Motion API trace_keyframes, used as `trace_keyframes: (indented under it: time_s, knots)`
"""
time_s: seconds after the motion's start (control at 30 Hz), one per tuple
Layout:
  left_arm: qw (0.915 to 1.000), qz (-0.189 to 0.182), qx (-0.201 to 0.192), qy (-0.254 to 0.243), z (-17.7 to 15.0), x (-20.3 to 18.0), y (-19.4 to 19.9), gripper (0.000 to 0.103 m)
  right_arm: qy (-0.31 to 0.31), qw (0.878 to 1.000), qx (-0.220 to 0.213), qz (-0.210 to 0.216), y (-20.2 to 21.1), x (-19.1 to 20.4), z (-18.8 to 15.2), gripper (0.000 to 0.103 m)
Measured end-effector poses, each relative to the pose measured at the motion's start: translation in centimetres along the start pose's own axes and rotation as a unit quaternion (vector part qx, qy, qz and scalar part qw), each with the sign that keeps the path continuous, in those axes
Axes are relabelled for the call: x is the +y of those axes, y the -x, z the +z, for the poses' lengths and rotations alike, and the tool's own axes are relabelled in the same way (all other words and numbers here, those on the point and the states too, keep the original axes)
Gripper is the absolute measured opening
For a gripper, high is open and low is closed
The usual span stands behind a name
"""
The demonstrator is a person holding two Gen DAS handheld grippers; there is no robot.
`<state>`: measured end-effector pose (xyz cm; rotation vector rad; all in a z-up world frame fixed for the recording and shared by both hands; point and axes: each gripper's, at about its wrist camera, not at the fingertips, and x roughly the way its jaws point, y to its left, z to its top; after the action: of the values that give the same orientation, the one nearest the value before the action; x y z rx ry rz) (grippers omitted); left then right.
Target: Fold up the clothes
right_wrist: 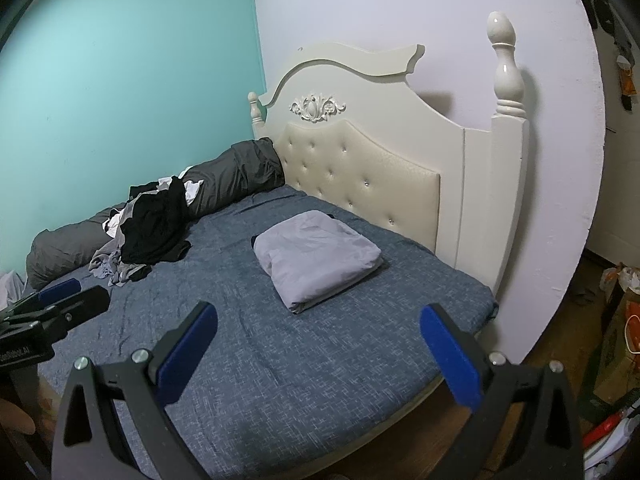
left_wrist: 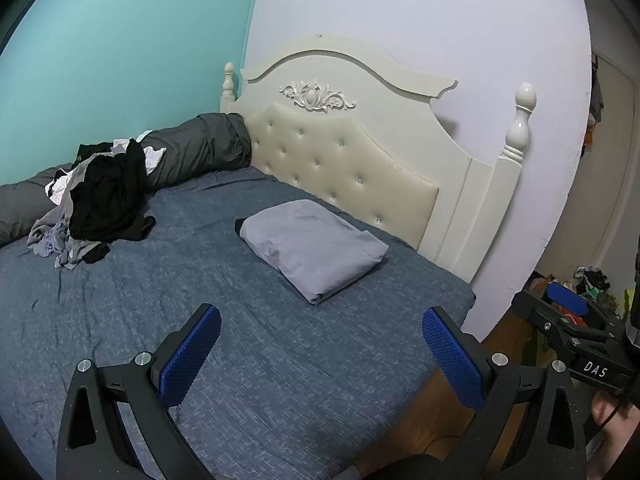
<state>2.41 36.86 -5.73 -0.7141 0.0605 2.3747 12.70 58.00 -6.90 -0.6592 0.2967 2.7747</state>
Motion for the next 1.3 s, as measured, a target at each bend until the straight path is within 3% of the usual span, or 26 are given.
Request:
trace_keyframes:
  time_s: [1.3]
  knots:
    - [0.9999,0.008,-0.005,-0.009,0.04,-0.1,0.15,0.103,0.001,1.0,0.007,0.002,-0.26,0.29,-0.45,0.103]
